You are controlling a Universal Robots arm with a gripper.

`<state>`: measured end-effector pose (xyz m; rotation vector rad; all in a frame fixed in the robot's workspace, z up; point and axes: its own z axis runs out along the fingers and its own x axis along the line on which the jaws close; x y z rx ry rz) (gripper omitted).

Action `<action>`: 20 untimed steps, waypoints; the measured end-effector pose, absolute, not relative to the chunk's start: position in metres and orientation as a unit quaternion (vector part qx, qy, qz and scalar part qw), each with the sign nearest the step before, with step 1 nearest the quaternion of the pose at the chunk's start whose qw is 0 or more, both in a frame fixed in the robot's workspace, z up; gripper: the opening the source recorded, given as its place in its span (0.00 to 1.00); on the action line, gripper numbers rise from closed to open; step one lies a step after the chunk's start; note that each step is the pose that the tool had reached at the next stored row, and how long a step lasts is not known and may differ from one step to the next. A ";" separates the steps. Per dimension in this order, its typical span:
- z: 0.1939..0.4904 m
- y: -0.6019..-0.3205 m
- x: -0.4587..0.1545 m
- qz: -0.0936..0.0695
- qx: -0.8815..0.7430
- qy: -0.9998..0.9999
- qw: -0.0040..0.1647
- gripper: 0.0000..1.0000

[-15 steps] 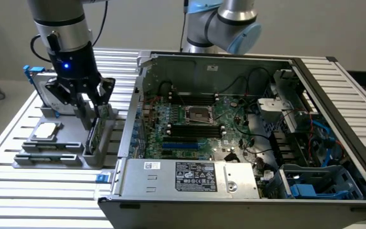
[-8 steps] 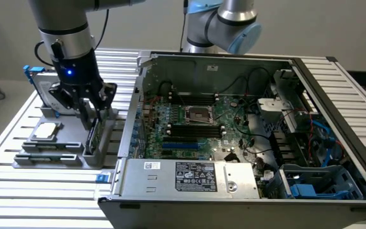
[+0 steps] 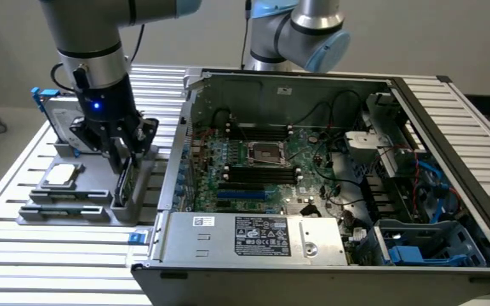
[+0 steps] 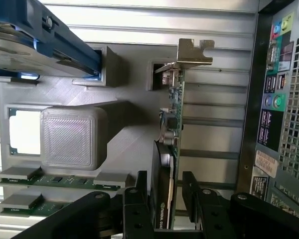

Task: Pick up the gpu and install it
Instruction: 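Pick up the gpu and move the gpu toward the slot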

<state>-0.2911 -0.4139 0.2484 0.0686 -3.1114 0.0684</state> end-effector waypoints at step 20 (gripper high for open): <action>0.246 -0.414 -0.291 0.018 0.015 -1.000 0.014 0.26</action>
